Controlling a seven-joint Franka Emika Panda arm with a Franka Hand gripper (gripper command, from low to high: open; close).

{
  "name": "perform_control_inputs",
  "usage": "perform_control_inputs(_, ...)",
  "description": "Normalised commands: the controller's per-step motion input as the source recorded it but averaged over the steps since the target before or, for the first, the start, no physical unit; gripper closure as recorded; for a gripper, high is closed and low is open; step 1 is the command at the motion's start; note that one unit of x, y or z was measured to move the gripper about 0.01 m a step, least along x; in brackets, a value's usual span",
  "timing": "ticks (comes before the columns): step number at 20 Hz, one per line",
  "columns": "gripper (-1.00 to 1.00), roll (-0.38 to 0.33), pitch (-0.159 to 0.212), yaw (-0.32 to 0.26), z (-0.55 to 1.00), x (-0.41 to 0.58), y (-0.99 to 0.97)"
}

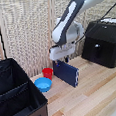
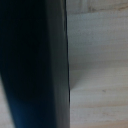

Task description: Discover the targeted book and set your gripper to the appropriate amplitude. Smoothly guide your gripper in the direction of the book and snatch it firmly. Search for the back section of the caddy. Move the held book towards the back section and lightly deposit it inside.

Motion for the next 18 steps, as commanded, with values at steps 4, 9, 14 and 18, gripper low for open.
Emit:
perform_control_inputs(4, 1.00, -0.051, 0.001, 0.009, -0.11, 0.000, 0.05)
perform_control_inputs(9, 1.00, -0.009, 0.000, 0.007, -0.01, 0.000, 0.02)
perform_control_inputs(14, 1.00, -0.020, -0.014, -0.005, 0.05, -0.026, 0.00)
perform_control_inputs(18, 1.00, -0.048, -0.040, -0.152, 0.72, -0.163, 0.06)
